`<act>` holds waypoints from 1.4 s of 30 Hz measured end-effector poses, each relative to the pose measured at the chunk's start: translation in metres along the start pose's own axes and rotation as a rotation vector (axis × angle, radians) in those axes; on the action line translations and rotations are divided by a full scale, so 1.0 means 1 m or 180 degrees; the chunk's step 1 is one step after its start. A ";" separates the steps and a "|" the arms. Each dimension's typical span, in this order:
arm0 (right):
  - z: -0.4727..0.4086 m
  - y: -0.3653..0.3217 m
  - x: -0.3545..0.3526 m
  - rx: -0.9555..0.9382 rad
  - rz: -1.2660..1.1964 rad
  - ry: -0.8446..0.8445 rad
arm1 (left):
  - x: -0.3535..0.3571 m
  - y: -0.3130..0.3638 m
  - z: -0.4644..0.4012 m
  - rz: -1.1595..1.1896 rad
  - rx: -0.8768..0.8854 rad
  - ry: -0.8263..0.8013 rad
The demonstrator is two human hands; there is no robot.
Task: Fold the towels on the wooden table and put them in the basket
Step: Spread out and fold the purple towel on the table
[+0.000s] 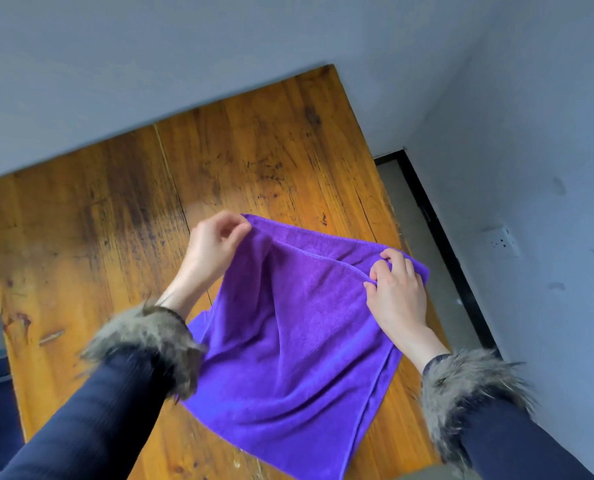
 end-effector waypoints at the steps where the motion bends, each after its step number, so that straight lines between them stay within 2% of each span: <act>1: 0.000 0.000 0.000 0.0007 0.0002 -0.0009 | -0.002 -0.002 -0.010 -0.0200 -0.0088 0.0142; 5: 0.001 0.002 0.000 0.0037 -0.0010 -0.0051 | 0.013 -0.011 -0.042 -0.0974 0.0021 0.0047; 10: 0.003 0.007 -0.009 0.0090 -0.0147 0.0142 | 0.028 0.001 -0.049 -0.1218 0.0554 -0.0220; 13: 0.008 0.018 -0.018 0.0279 -0.0145 0.0256 | 0.029 -0.001 -0.046 -0.1165 0.0566 -0.0237; 16: 0.008 0.035 -0.018 0.0493 -0.0202 0.0052 | 0.032 -0.003 -0.045 -0.1173 0.0590 -0.0290; 19: 0.007 0.042 -0.015 0.0521 -0.0313 -0.0163 | 0.032 -0.006 -0.044 -0.1201 0.0558 -0.0286; 30: 0.003 0.063 -0.021 0.0671 -0.0832 -0.0385 | 0.034 -0.010 -0.043 -0.1363 0.0486 -0.0158; 35: 0.001 0.063 -0.030 0.0677 -0.0973 -0.0229 | 0.026 -0.009 -0.038 -0.1347 0.0517 -0.0058; 42: 0.013 0.056 -0.051 0.0698 -0.1313 0.0017 | -0.008 -0.005 -0.018 -0.0846 0.0336 0.0131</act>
Point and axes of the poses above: each hand's wrist, its own z-axis away from the middle knuckle, its own x-axis out of the palm, y = z × x, the point moved 9 cm from there along -z, towards the middle knuckle, and after that the axes turned 9 degrees about -z, right-handed, at the moved point
